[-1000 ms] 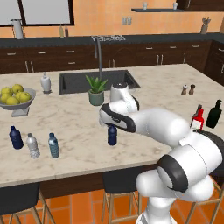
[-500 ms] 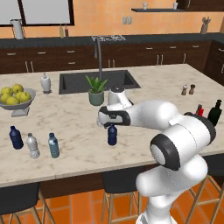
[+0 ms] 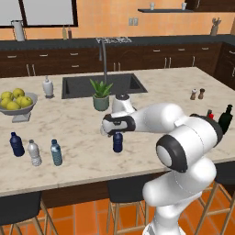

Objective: Move the plastic bottles in the middle to the plastics group, and the glass bottles in the middle to the glass group.

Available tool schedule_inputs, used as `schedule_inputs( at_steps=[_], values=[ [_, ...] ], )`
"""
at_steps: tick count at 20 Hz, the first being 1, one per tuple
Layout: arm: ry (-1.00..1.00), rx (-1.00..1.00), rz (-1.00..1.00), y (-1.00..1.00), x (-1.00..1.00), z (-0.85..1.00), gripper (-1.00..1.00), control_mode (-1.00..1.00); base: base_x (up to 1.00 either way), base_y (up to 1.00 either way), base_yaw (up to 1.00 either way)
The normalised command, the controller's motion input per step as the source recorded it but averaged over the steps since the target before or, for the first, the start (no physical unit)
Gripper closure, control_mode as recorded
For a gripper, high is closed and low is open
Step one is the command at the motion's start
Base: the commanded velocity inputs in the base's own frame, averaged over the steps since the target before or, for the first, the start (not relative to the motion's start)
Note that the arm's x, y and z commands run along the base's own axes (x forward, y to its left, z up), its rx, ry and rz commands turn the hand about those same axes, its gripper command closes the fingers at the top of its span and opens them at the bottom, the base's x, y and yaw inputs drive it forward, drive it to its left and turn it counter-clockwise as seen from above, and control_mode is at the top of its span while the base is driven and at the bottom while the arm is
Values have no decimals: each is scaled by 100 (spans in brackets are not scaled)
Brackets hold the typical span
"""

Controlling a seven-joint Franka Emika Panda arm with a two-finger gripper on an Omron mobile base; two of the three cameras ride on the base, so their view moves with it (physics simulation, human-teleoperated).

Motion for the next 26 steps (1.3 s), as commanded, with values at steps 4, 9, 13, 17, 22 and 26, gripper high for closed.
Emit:
schedule_inputs(
  at_steps=[4, 9, 13, 17, 22, 26],
  values=[
    [0, 0, 0, 0, -4, -15, 100, -100, 0, 0, 0],
    [0, 0, -5, 0, -25, -10, 100, -100, 0, 0, 0],
    [-2, 2, 0, 12, -50, 29, 100, -100, 0, 0, 0],
    [-8, 1, 0, 57, -42, 25, 100, -100, 0, 0, 0],
    [-3, 0, 0, 57, -13, 25, 100, -100, 0, 0, 0],
    [0, 1, 1, 76, -6, 17, 100, -100, 0, 0, 0]
  ],
)
